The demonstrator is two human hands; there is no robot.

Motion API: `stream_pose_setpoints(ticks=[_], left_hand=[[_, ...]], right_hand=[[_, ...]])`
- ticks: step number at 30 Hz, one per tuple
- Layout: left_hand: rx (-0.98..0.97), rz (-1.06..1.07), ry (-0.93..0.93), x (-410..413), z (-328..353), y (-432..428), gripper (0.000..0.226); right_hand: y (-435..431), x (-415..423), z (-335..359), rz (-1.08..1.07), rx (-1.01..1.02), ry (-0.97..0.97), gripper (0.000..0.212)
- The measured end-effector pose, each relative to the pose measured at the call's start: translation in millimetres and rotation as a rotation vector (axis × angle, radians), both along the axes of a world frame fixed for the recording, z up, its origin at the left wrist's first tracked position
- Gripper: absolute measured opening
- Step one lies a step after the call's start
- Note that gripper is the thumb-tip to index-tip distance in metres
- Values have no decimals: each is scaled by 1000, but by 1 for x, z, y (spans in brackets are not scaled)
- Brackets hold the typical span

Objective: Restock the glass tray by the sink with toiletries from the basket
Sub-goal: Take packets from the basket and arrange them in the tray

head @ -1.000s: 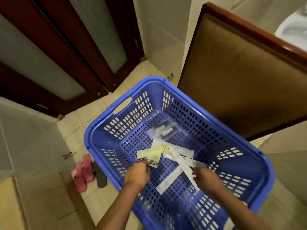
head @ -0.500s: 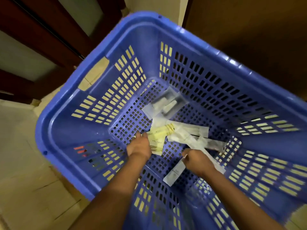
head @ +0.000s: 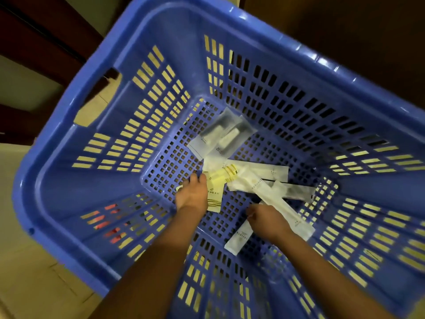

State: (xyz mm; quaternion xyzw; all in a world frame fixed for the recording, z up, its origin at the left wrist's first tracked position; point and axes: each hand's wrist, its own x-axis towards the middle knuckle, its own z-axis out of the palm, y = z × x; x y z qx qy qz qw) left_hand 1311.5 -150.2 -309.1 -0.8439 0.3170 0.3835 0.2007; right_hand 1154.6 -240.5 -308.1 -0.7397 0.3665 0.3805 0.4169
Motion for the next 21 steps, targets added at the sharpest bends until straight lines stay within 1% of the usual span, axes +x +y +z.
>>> stream_pose_setpoints(ticks=[5,10,13,15,17,21], left_hand=[[-15,-48,-93,-5,-9,-7,55],[10,-21,-112,-5,-12,-13,55],[46,-53,-104,-5,-12,-14,54],[69,-52,-73,-6,-10,-16,46],[50,5,-12,-5,-7,-17,38],[-128,295,204,-4,1,-20,17]], right_hand=[[-12,1,0,-39,21,-42,25],[-29,7,5,-151,-31,-105,22],[-41,7,4,-253,-37,-118,22],[-48,5,4,-327,-37,-125,21],[-53,3,6,-385,-51,-130,17],[-54,5,10,-374,-59,-158,15]])
